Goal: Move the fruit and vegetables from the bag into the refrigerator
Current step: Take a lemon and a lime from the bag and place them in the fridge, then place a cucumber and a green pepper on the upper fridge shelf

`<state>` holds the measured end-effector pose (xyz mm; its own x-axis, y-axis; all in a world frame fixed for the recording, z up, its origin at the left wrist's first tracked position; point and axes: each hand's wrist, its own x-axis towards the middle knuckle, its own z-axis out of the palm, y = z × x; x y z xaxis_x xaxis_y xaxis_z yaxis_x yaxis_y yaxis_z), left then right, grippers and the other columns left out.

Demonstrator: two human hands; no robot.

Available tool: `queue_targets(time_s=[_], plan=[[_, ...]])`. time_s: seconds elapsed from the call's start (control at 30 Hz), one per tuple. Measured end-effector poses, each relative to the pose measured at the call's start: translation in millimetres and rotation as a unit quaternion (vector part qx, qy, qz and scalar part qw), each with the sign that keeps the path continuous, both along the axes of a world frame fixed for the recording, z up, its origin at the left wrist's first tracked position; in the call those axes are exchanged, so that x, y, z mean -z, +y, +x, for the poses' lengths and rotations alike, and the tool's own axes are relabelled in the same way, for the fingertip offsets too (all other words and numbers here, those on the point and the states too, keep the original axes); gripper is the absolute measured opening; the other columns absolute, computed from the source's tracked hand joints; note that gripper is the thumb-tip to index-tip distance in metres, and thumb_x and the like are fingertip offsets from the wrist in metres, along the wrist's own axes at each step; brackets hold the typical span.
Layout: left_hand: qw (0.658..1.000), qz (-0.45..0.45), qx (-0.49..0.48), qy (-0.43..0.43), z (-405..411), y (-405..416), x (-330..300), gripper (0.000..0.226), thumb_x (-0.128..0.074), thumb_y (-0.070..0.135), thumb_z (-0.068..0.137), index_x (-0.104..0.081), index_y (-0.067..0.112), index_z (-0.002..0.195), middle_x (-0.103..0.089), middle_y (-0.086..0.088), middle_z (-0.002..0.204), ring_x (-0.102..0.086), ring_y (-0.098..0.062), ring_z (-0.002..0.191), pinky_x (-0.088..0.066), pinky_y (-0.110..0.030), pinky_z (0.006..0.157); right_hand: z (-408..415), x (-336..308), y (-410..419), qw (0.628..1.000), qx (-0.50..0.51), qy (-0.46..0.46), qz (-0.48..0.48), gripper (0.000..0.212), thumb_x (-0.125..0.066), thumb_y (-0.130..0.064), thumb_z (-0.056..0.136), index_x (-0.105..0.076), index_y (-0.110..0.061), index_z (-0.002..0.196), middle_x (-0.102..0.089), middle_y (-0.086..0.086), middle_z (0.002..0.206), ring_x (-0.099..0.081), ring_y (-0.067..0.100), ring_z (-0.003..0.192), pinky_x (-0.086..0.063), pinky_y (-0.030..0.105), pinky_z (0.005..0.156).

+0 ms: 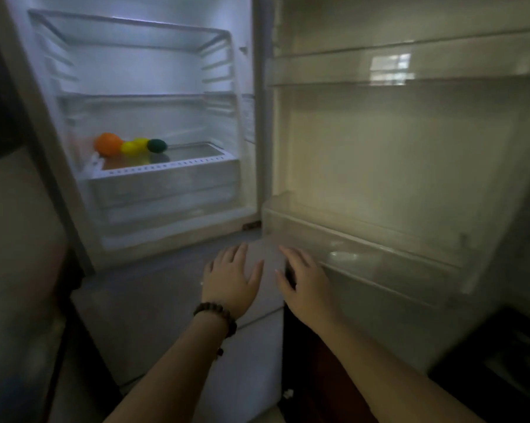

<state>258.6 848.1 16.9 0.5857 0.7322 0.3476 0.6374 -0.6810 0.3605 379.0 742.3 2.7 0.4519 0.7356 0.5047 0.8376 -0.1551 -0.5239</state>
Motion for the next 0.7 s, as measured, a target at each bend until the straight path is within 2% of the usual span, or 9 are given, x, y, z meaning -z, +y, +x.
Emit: queue_targets(time_s=[0.13, 0.2, 0.3, 0.37, 0.47, 0.6, 0.7], plan=[[0.997, -0.028, 0.068, 0.003, 28, -69, 24, 0.062, -0.028, 0.054, 0.095, -0.024, 0.021, 0.147, -0.029, 0.0, 0.152, -0.025, -0.019, 0.139, -0.018, -0.039, 0.113, 15, 26, -91, 0.998, 0.068, 0.012, -0.003, 0.047, -0.046, -0.041, 0.093, -0.045, -0.023, 0.136, -0.046, -0.002, 0.137, -0.043, 0.012, 0.124, -0.034, 0.019, 0.099], [0.994, -0.039, 0.104, 0.01, 43, -111, 36, 0.062, -0.029, 0.054, 0.094, -0.024, 0.022, 0.147, -0.029, 0.0, 0.152, -0.025, -0.019, 0.14, -0.019, -0.039, 0.114, 22, 39, -143, 0.993, 0.117, 0.021, -0.009, 0.045, -0.051, -0.034, 0.093, -0.047, -0.02, 0.135, -0.048, -0.001, 0.135, -0.044, 0.012, 0.122, -0.03, 0.016, 0.096], [0.986, -0.043, 0.157, 0.03, 65, -180, 54, 0.063, -0.03, 0.056, 0.094, -0.025, 0.022, 0.147, -0.03, 0.0, 0.152, -0.023, -0.018, 0.141, -0.018, -0.039, 0.113, 30, 58, -228, 0.982, 0.183, 0.036, -0.02, 0.046, -0.05, -0.033, 0.091, -0.049, -0.015, 0.133, -0.051, 0.004, 0.132, -0.044, 0.018, 0.123, -0.038, 0.025, 0.1], [0.978, -0.046, 0.198, 0.038, 78, -232, 66, 0.064, -0.031, 0.056, 0.093, -0.023, 0.023, 0.147, -0.03, 0.0, 0.152, -0.022, -0.018, 0.141, -0.018, -0.039, 0.113, 31, 70, -288, 0.97, 0.235, 0.057, -0.033, 0.046, -0.05, -0.033, 0.093, -0.046, -0.016, 0.136, -0.045, 0.002, 0.139, -0.038, 0.017, 0.13, -0.036, 0.028, 0.106], [0.957, -0.052, 0.28, 0.05, 92, -323, 83, 0.063, -0.032, 0.055, 0.093, -0.022, 0.024, 0.148, -0.031, 0.0, 0.151, -0.022, -0.018, 0.141, -0.019, -0.039, 0.112, 24, 87, -386, 0.939, 0.333, 0.078, -0.049, 0.048, -0.047, -0.037, 0.095, -0.041, -0.023, 0.14, -0.038, -0.003, 0.145, -0.028, 0.013, 0.137, -0.029, 0.027, 0.11], [0.913, -0.059, 0.394, 0.082, 98, -457, 102, 0.064, -0.03, 0.057, 0.093, -0.02, 0.025, 0.148, -0.029, 0.002, 0.152, -0.02, -0.016, 0.141, -0.021, -0.037, 0.113, -7, 104, -523, 0.885, 0.45, 0.113, -0.049, 0.046, -0.049, -0.037, 0.094, -0.043, -0.024, 0.137, -0.041, -0.005, 0.141, -0.037, 0.015, 0.132, -0.041, 0.034, 0.104], [0.875, -0.055, 0.472, 0.094, 93, -553, 113, 0.063, -0.032, 0.055, 0.093, -0.023, 0.024, 0.147, -0.032, 0.001, 0.15, -0.024, -0.017, 0.14, -0.024, -0.037, 0.112, -45, 113, -621, 0.836, 0.53, 0.131, -0.059, 0.047, -0.049, -0.037, 0.094, -0.041, -0.024, 0.139, -0.041, -0.005, 0.142, -0.036, 0.015, 0.133, -0.04, 0.032, 0.105]])
